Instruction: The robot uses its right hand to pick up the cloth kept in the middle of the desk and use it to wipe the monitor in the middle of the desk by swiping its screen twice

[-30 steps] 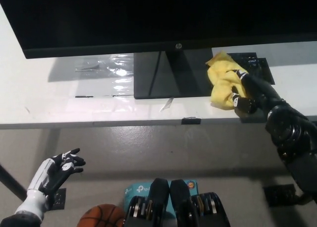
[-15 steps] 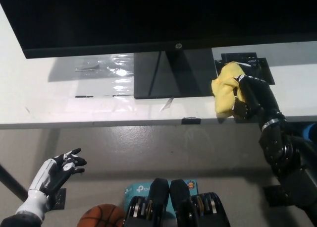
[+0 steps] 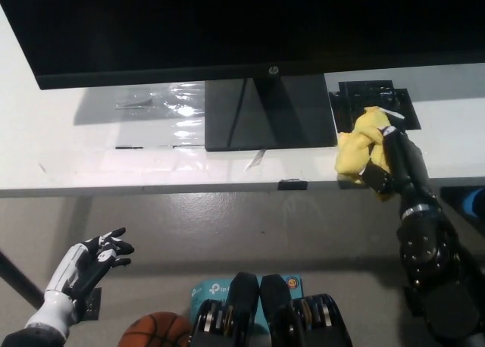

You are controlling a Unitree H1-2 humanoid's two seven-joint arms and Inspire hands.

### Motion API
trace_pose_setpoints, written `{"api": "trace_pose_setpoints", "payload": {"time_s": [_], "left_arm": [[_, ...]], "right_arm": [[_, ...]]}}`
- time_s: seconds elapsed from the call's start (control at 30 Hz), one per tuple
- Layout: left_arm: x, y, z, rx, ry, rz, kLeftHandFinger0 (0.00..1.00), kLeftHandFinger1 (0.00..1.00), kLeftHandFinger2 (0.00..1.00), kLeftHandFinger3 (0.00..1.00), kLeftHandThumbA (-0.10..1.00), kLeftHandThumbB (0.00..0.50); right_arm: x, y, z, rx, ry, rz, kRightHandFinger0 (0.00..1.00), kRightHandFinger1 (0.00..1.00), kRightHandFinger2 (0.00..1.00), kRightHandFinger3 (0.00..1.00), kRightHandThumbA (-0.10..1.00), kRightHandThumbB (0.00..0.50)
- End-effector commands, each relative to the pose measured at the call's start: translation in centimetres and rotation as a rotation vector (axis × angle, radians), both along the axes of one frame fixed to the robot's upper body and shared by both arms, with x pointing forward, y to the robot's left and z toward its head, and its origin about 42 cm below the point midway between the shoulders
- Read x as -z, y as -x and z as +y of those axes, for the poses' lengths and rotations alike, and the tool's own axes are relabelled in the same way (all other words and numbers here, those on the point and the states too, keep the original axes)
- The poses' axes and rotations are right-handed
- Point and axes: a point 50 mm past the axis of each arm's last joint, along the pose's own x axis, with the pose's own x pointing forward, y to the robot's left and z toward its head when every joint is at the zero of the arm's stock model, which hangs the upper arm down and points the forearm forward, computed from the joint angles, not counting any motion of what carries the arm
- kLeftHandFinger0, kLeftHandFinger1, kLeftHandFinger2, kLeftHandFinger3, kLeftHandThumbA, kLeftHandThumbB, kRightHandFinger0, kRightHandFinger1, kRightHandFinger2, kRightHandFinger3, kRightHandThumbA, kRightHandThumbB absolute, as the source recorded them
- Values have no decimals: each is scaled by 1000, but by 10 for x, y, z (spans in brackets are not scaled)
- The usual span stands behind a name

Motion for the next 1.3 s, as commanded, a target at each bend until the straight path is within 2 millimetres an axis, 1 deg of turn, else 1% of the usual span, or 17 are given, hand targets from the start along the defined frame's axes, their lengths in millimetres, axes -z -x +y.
{"api": "trace_pose_setpoints", "payload": {"time_s": [0.0,0.07,0.13,0.23,0.3,0.43,0.53,0.63,0.7,0.8,0.9,1.03,1.13,1.17,1.2,1.23,1.27], "left_arm": [[-4,0,3,19,3,-22,759,718,869,1000,326,4],[-3,1,3,21,0,-20,745,714,872,1000,310,2],[-2,2,2,25,6,-24,745,722,879,1000,305,0],[0,4,2,20,11,-24,737,704,857,1000,295,2],[0,6,2,20,3,-23,738,703,857,1000,298,0],[2,6,3,17,7,-16,728,715,864,1000,291,0],[1,5,3,15,2,-12,746,718,871,1000,302,3],[1,5,3,17,2,-14,743,720,877,1000,313,1],[1,6,4,19,5,-15,740,725,879,1000,306,0],[1,5,4,18,1,-11,740,723,883,1000,318,4],[1,6,4,23,0,-15,745,730,886,1000,319,0],[1,5,4,20,-2,-11,738,729,877,1000,326,5],[1,5,4,24,-4,-15,739,732,878,1000,325,0],[1,5,4,23,-9,-16,743,729,884,1000,320,0],[1,5,4,24,-3,-15,748,731,888,1000,312,0],[1,5,4,25,-1,-14,725,720,884,1000,311,0],[0,6,4,24,-4,-15,728,722,884,1000,314,5]], "right_arm": [[-29,-1,3,48,-235,-199,0,118,425,123,-100,62],[-33,1,3,70,-313,-220,0,164,449,247,-100,163],[-39,5,2,101,-484,-233,0,61,378,375,-100,225],[-50,8,0,108,-650,-227,0,0,329,495,-100,191],[-65,9,-5,125,-832,-255,0,0,270,442,-100,142],[-84,10,-11,125,-983,-290,0,0,262,428,-100,104],[-100,9,-15,115,-1053,-346,0,0,263,375,-100,159],[-125,7,-24,143,-1177,-433,0,0,205,287,-100,129],[-134,7,-28,155,-1203,-472,0,0,210,289,-100,131],[-157,3,-40,189,-1249,-552,0,0,333,370,-100,6],[-176,-1,-47,190,-1247,-603,0,0,362,450,-100,0],[-200,-9,-49,172,-1245,-636,0,0,374,459,-100,0],[-246,-21,-34,101,-1212,-697,0,0,308,352,-100,0],[-257,-23,-29,61,-1173,-726,0,0,268,359,-100,15],[-267,-24,-24,41,-1170,-737,0,0,234,325,-100,121],[-277,-25,-17,23,-1163,-741,0,0,175,201,-100,197],[-283,-26,-12,12,-1162,-742,0,0,144,142,-100,206]]}}
